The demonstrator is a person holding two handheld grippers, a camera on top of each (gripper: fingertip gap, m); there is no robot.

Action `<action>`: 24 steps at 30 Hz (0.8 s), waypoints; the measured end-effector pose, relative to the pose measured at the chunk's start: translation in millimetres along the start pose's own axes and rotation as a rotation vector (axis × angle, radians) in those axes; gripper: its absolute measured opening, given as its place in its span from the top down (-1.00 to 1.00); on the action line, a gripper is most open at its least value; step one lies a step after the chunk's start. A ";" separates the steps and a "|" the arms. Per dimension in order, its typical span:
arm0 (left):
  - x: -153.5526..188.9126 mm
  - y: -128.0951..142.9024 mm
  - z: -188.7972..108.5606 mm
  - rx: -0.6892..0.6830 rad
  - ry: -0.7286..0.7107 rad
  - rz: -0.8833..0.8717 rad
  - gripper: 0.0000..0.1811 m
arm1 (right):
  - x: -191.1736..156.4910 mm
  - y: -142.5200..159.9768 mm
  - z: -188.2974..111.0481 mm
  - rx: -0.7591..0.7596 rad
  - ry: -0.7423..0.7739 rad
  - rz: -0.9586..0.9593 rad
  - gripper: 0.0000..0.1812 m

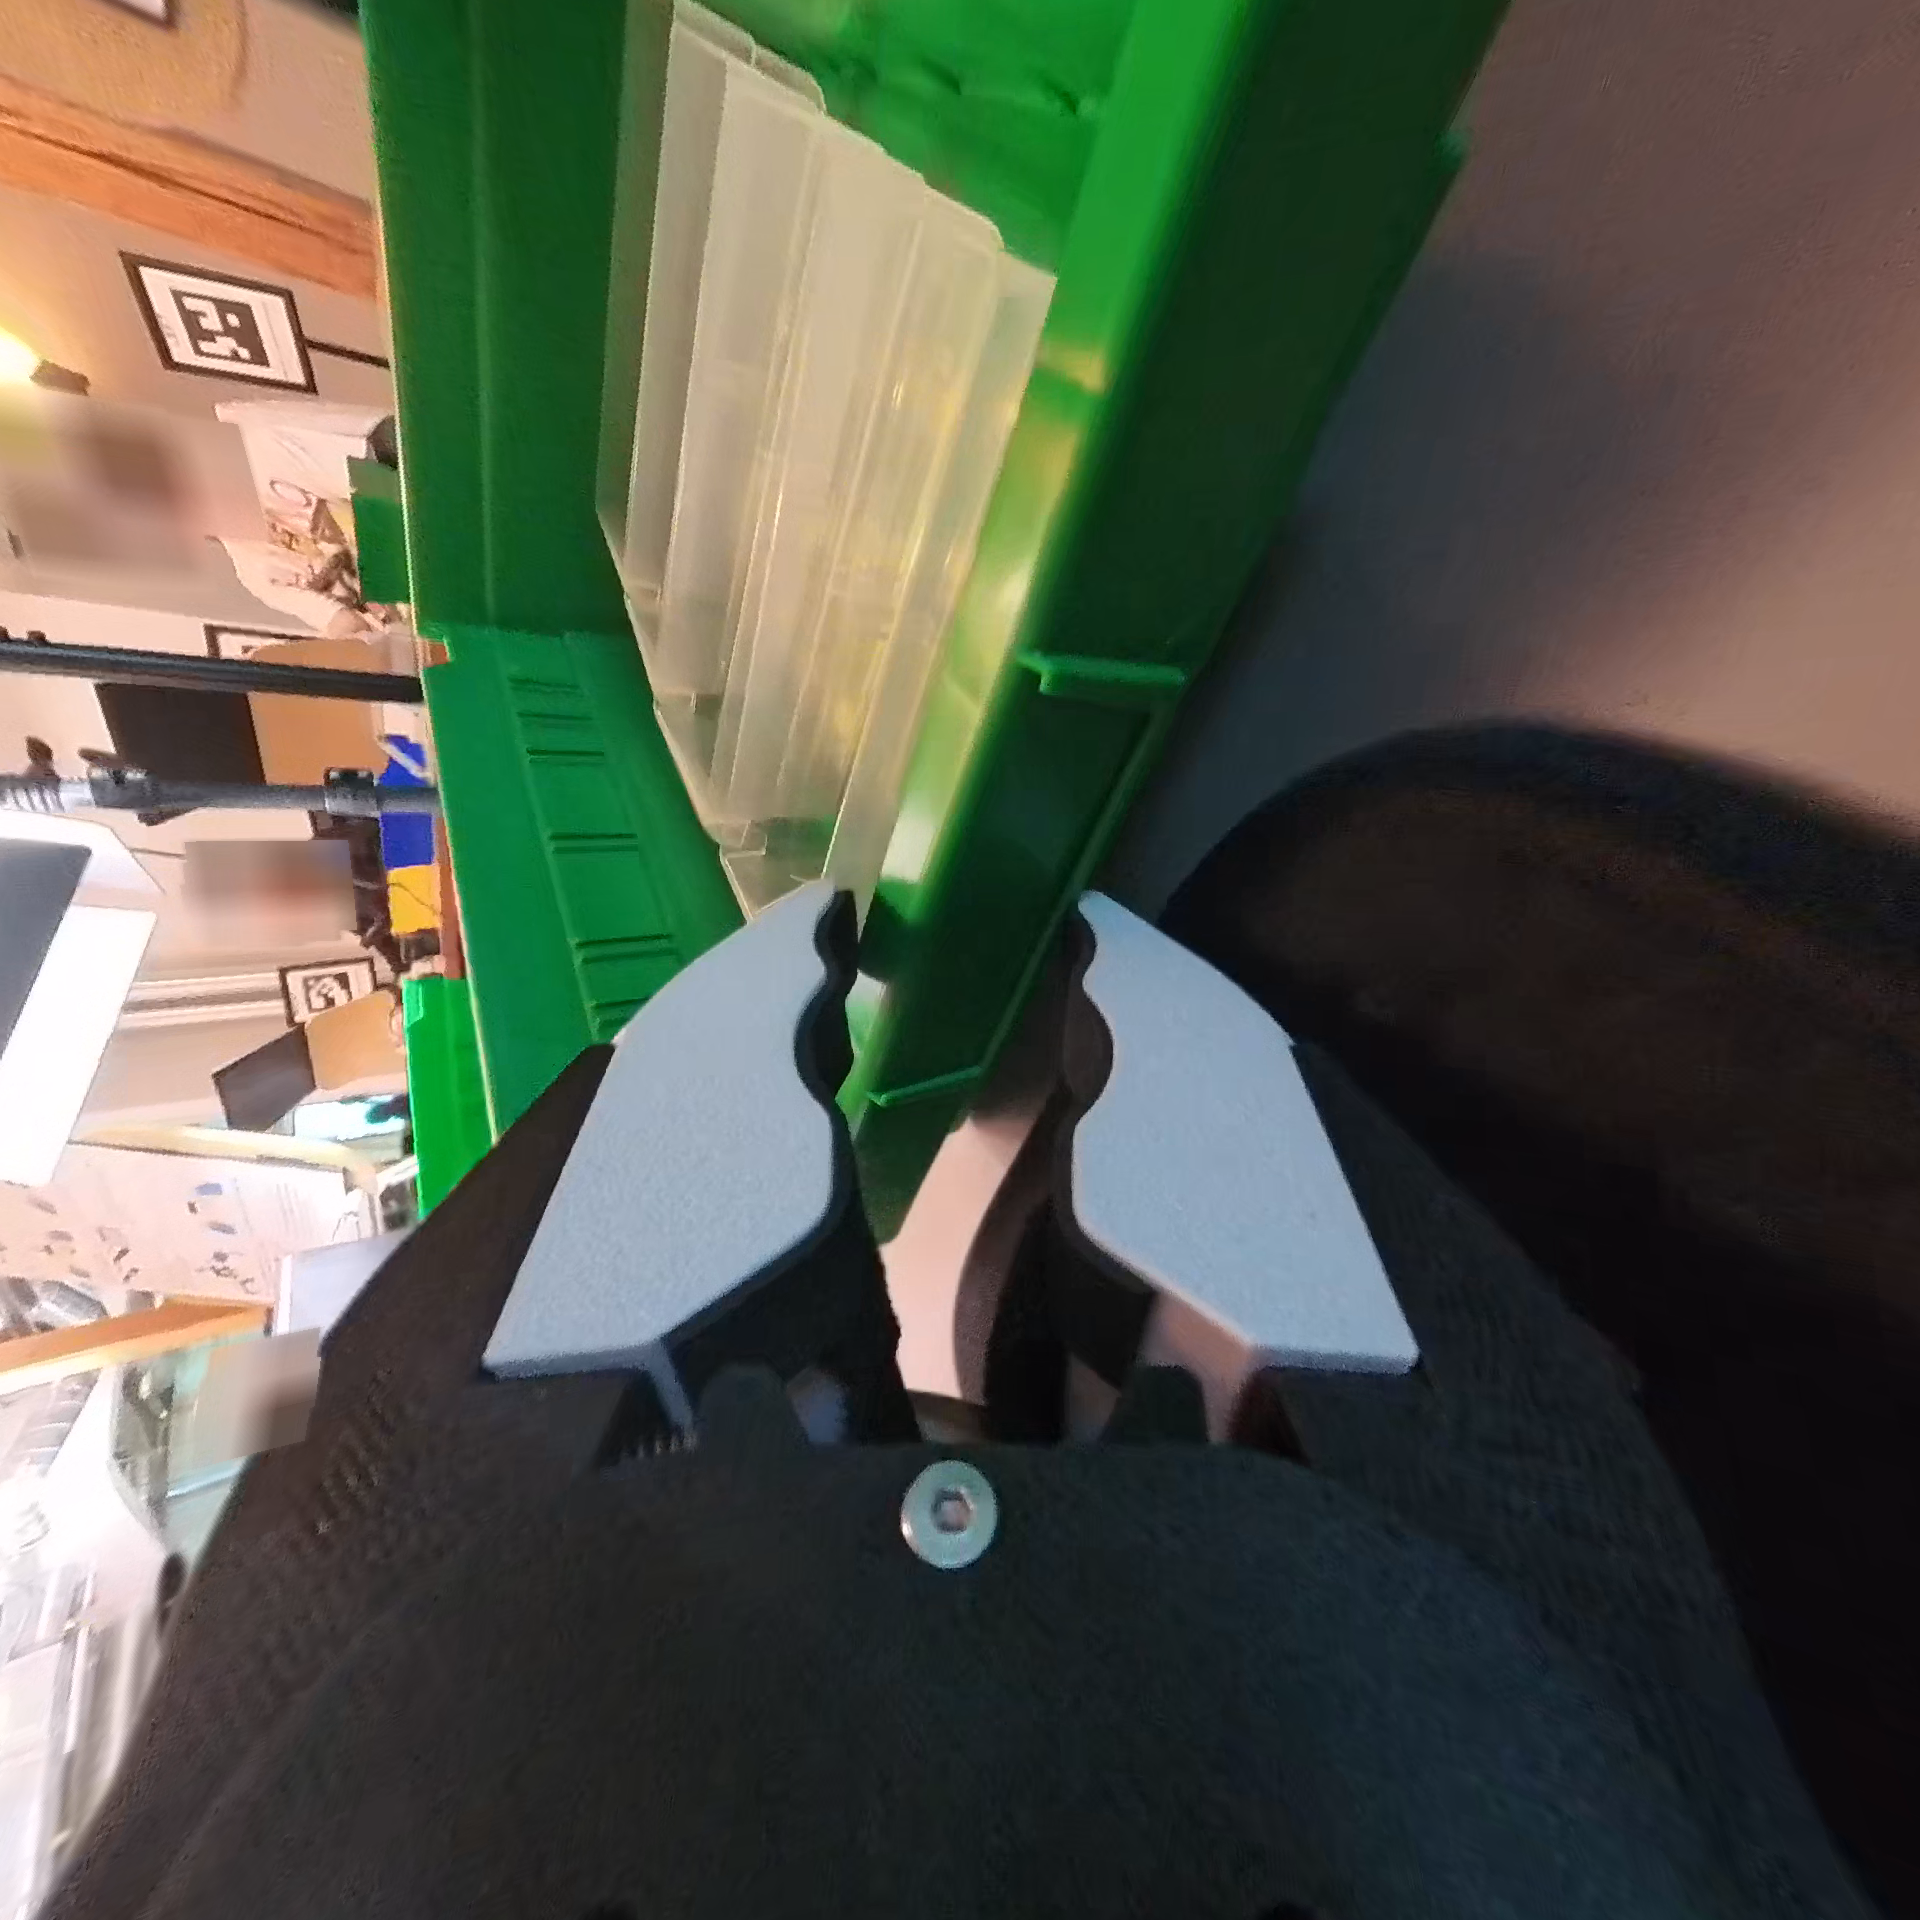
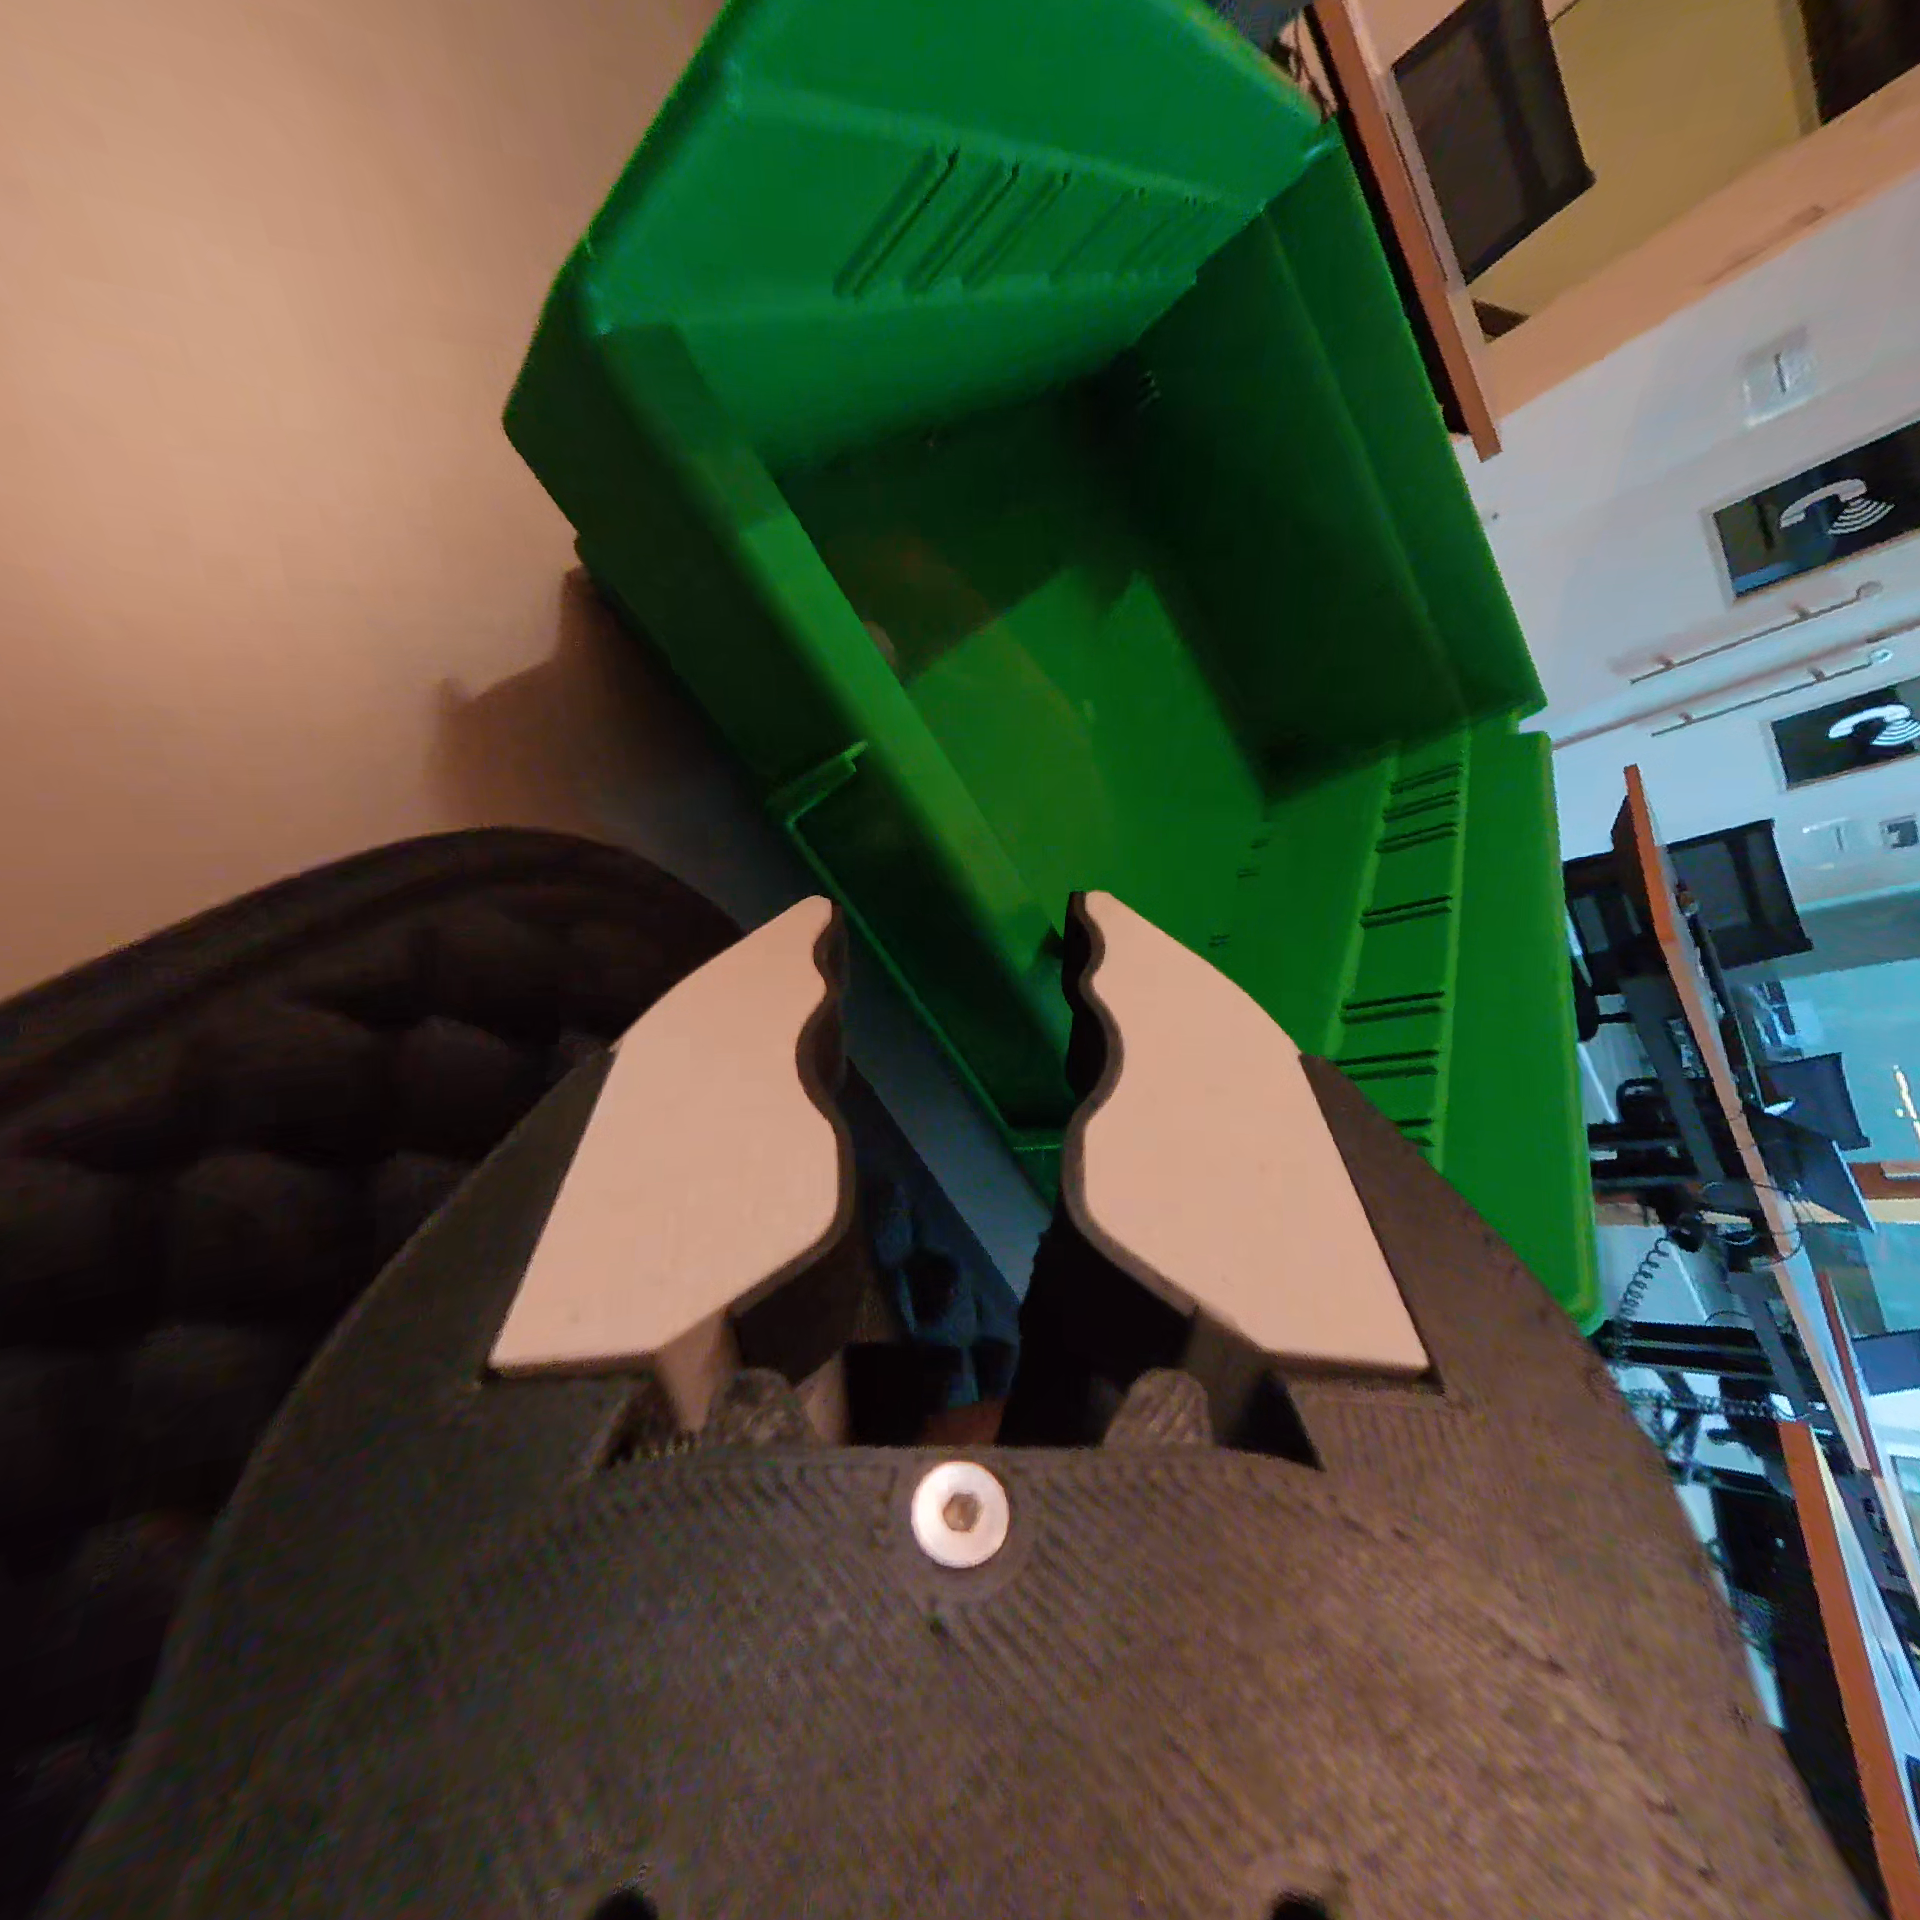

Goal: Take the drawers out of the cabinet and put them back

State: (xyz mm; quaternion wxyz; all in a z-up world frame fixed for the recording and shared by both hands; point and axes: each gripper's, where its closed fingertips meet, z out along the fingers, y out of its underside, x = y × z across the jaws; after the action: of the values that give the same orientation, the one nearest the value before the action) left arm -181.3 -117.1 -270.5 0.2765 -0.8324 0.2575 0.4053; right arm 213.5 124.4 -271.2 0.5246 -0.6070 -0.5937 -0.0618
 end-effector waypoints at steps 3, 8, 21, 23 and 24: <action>-7.7 19.0 5.0 -0.032 0.000 0.001 0.58 | 5.0 9.1 -2.5 -0.014 -0.003 0.002 0.55; -16.5 43.4 9.5 -0.066 -0.007 0.013 0.58 | 11.1 19.1 -6.0 -0.002 -0.005 0.034 0.54; -51.9 149.7 17.8 -0.259 -0.004 0.087 0.59 | 35.9 57.7 -12.6 -0.082 0.005 0.021 0.54; -56.5 170.0 14.5 -0.274 -0.002 0.103 0.59 | 42.0 67.3 -13.9 -0.105 0.015 0.019 0.54; -58.4 179.3 12.8 -0.282 -0.003 0.100 0.59 | 44.9 71.6 -14.7 -0.113 0.018 0.025 0.55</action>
State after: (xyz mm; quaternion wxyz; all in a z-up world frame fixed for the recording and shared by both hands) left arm -336.7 -224.7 -274.6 0.1368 -0.8485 0.2390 0.4519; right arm 290.8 161.7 -273.7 0.4956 -0.6426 -0.5767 -0.0941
